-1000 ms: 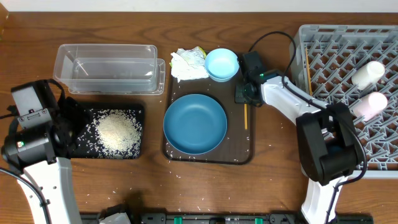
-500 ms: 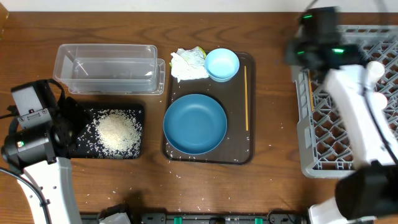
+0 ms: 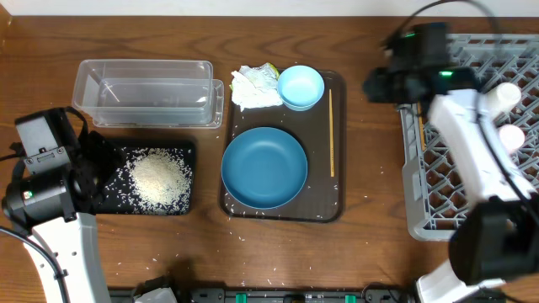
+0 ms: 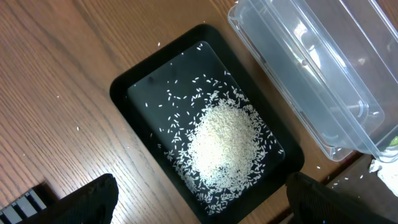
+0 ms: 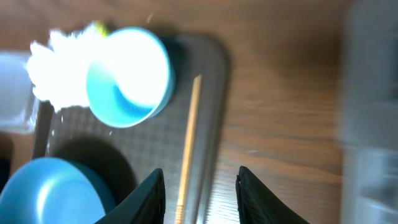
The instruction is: Sort waste into correct bins and load items into the dishwasher rack
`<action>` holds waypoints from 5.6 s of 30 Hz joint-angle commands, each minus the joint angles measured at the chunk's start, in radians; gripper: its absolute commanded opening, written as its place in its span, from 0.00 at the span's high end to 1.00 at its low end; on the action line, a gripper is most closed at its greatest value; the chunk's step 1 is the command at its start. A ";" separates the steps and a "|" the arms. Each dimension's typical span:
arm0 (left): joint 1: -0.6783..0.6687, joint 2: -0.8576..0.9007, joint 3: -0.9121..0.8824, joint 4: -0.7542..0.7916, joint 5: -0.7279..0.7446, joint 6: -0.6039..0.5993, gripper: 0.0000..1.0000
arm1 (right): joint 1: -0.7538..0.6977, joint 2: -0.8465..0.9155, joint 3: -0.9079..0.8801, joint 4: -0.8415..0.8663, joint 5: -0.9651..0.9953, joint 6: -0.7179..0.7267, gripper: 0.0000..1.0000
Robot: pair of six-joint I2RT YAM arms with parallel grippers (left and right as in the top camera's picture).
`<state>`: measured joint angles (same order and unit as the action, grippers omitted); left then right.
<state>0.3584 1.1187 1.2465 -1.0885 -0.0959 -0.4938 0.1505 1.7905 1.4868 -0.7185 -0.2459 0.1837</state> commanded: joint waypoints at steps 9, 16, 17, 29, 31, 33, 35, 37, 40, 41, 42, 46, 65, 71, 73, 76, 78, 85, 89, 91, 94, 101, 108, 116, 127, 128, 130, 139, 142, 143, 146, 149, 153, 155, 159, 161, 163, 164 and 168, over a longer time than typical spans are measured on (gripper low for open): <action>0.005 0.004 0.008 0.000 -0.006 0.002 0.11 | 0.248 0.266 -0.018 0.056 0.262 0.223 0.62; 0.005 0.004 0.008 0.000 -0.006 0.002 0.11 | 0.262 0.298 -0.018 0.056 0.327 0.257 0.63; 0.005 0.004 0.008 0.000 -0.006 0.002 0.11 | 0.261 0.298 -0.018 0.054 0.329 0.257 0.63; 0.005 0.004 0.008 0.000 -0.006 0.002 0.11 | 0.256 0.299 -0.013 0.056 0.349 0.253 0.60; 0.005 0.004 0.008 0.000 -0.006 0.002 0.11 | 0.253 0.305 -0.014 0.050 0.374 0.253 0.59; 0.005 0.004 0.008 0.000 -0.006 0.002 0.11 | 0.252 0.320 -0.015 0.049 0.381 0.253 0.57; 0.005 0.004 0.008 0.000 -0.006 0.002 0.11 | 0.252 0.341 -0.015 0.053 0.364 0.254 0.58; 0.005 0.004 0.008 0.000 -0.006 0.002 0.11 | 0.253 0.362 -0.015 0.055 0.345 0.254 0.60; 0.005 0.004 0.008 0.000 -0.006 0.002 0.11 | 0.255 0.372 -0.016 0.051 0.343 0.254 0.67; 0.005 0.004 0.008 0.000 -0.006 0.002 0.11 | 0.256 0.372 -0.015 0.052 0.343 0.254 0.72; 0.005 0.004 0.008 0.000 -0.006 0.002 0.11 | 0.257 0.371 -0.015 0.053 0.343 0.257 0.77; 0.005 0.004 0.008 0.000 -0.006 0.002 0.11 | 0.256 0.365 -0.014 0.047 0.342 0.274 0.99; 0.005 0.004 0.008 0.000 -0.006 0.002 0.11 | -0.082 -0.049 0.092 -0.058 0.325 0.058 0.99; 0.005 0.004 0.008 0.000 -0.006 0.002 0.11 | -0.254 -0.056 0.085 -0.064 0.157 -0.150 0.99; 0.005 0.004 0.008 0.000 -0.006 0.002 0.11 | -0.295 -0.041 0.080 -0.058 0.142 -0.185 0.99; 0.005 0.004 0.008 0.000 -0.006 0.002 0.11 | -0.324 -0.017 0.080 -0.043 0.134 -0.186 0.99; 0.005 0.004 0.008 0.000 -0.006 0.002 0.11 | -0.332 0.001 0.080 -0.036 0.122 -0.186 0.99; 0.005 0.004 0.008 0.000 -0.006 0.002 0.11 | -0.333 0.057 0.080 -0.027 0.119 -0.185 0.85; 0.005 0.004 0.008 0.000 -0.006 0.002 0.11 | -0.332 0.061 0.080 -0.034 0.089 -0.169 0.52; 0.005 0.004 0.008 0.000 -0.006 0.002 0.11 | -0.333 0.061 0.080 -0.038 0.056 -0.169 0.38; 0.005 0.004 0.008 0.000 -0.006 0.002 0.11 | -0.333 0.061 0.080 -0.051 0.042 -0.131 0.17; 0.005 0.004 0.008 0.000 -0.006 0.002 0.11 | -0.333 0.061 0.080 -0.089 -0.061 -0.100 0.04; 0.005 0.004 0.008 0.000 -0.006 0.002 0.11 | -0.333 0.061 0.080 -0.037 0.022 -0.007 0.21; 0.005 0.004 0.008 0.000 -0.006 0.002 0.11 | -0.333 0.065 0.080 0.095 0.100 0.048 0.14; 0.005 0.004 0.008 0.000 -0.006 0.002 0.11 | -0.333 0.200 0.080 0.215 0.109 0.105 0.39; 0.005 0.004 0.008 0.000 -0.006 0.002 0.11 | -0.333 0.214 0.080 0.223 0.109 0.105 0.40; 0.005 0.004 0.008 0.000 -0.006 0.002 0.11 | -0.333 0.235 0.080 0.237 0.112 0.105 0.40; 0.005 0.004 0.008 0.000 -0.006 0.002 0.11 | -0.333 0.252 0.080 0.240 0.111 0.108 0.66; 0.005 0.004 0.008 0.000 -0.006 0.002 0.11 | -0.333 0.252 0.080 0.234 0.111 0.108 0.75; 0.005 0.004 0.008 0.000 -0.006 0.002 0.11 | -0.333 0.252 0.080 0.231 0.111 0.108 0.78; 0.005 0.004 0.008 0.000 -0.006 0.002 0.11 | -0.333 0.252 0.080 0.224 0.111 0.108 0.81; 0.005 0.004 0.008 0.000 -0.006 0.002 0.11 | -0.333 0.252 0.080 0.224 0.111 0.108 0.82; 0.005 0.004 0.008 0.000 -0.006 0.002 0.11 | -0.333 0.252 0.080 0.221 0.112 0.108 0.85; 0.005 0.004 0.008 0.000 -0.006 0.002 0.11 | -0.333 0.252 0.080 0.216 0.111 0.108 0.91; 0.005 0.004 0.008 0.000 -0.006 0.002 0.11 | -0.333 0.249 0.080 0.201 0.111 0.108 0.96; 0.005 0.004 0.008 0.000 -0.006 0.002 0.11 | -0.333 0.240 0.082 0.190 0.110 0.108 0.99; 0.005 0.004 0.008 0.000 -0.006 0.002 0.11 | -0.333 0.228 0.082 0.183 0.110 0.108 0.99; 0.005 0.004 0.008 0.000 -0.006 0.002 0.11 | -0.333 0.218 0.082 0.182 0.108 0.108 0.99; 0.005 0.004 0.008 0.000 -0.006 0.002 0.11 | -0.333 0.172 0.082 0.183 0.092 0.108 0.99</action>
<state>0.3584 1.1187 1.2465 -1.0885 -0.0959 -0.4938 -0.1799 2.0296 1.5684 -0.5240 -0.1184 0.2779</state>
